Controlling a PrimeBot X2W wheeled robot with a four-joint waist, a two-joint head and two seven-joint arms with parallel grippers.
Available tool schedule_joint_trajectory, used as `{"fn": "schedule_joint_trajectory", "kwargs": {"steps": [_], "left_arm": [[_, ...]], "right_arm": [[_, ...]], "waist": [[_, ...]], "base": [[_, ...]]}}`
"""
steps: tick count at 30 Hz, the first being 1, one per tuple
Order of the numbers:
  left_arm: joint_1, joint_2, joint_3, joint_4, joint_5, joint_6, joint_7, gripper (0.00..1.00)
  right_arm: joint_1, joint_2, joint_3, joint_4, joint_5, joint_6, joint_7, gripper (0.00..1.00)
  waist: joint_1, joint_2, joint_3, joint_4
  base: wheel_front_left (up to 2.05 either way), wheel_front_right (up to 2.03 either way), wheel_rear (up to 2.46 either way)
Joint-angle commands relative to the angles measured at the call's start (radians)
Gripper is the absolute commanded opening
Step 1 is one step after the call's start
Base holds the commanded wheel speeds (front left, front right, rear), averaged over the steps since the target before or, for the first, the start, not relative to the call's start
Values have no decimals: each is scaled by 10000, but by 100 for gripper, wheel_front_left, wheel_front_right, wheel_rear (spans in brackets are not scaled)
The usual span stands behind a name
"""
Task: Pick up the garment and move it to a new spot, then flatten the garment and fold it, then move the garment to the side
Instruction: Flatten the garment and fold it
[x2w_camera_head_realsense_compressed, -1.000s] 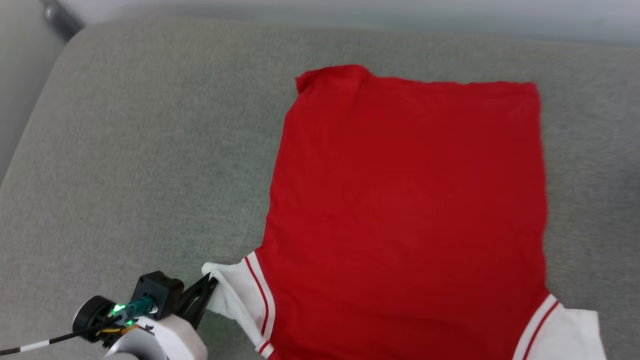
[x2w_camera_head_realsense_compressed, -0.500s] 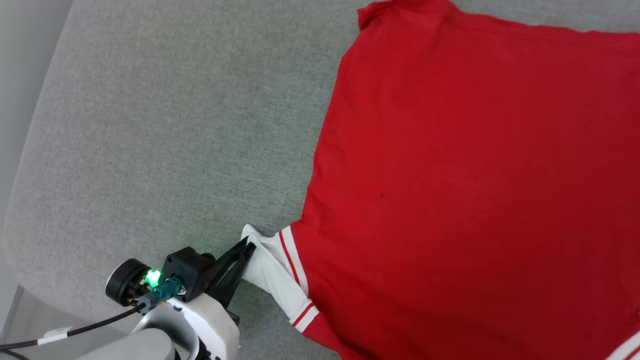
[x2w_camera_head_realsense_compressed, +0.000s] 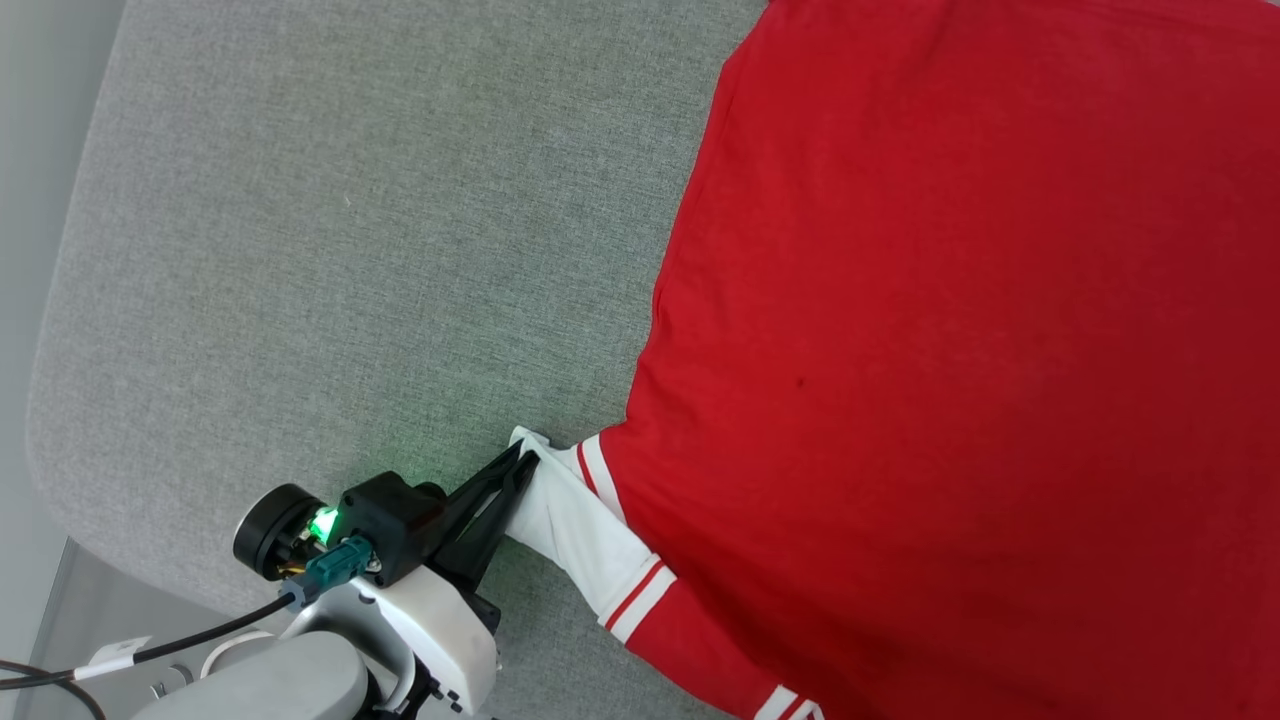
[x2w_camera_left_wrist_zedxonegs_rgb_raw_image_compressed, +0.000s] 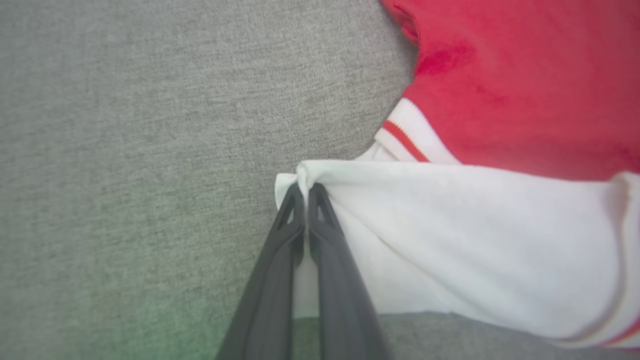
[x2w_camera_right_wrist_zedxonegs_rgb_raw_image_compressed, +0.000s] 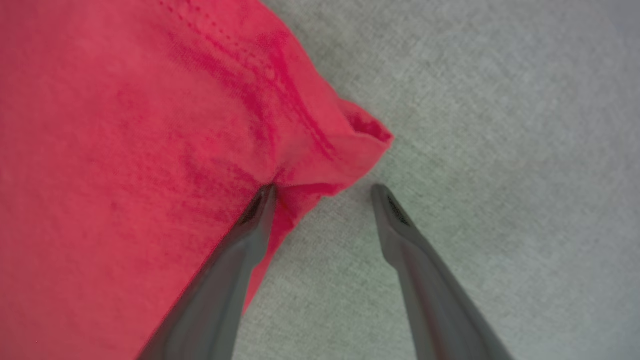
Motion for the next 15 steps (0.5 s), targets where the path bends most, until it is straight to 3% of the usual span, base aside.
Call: {"fn": "schedule_joint_trajectory", "kwargs": {"steps": [1, 2, 8, 15], "left_arm": [[-51, -193, -134, 552, -48, 43, 285, 0], [-60, -205, -128, 593, -49, 15, 280, 0], [160, -202, -131, 853, -193, -83, 230, 0], [742, 229, -80, 878, -494, -35, 118, 0]], "right_arm": [[787, 244, 477, 278, 78, -7, -32, 55], [793, 251, 494, 250, 129, -7, -60, 0], [456, 220, 603, 124, 96, -7, -773, 0], [427, 202, 1084, -83, 637, -7, -2005, 0]], "waist": [[4, -1, 4, -12], [4, -1, -23, -24], [4, -1, -660, -168], [4, -1, -2132, -618]], "base": [[0, 0, 0], [0, 0, 0], [0, 0, 0], [0, 0, 0]]}}
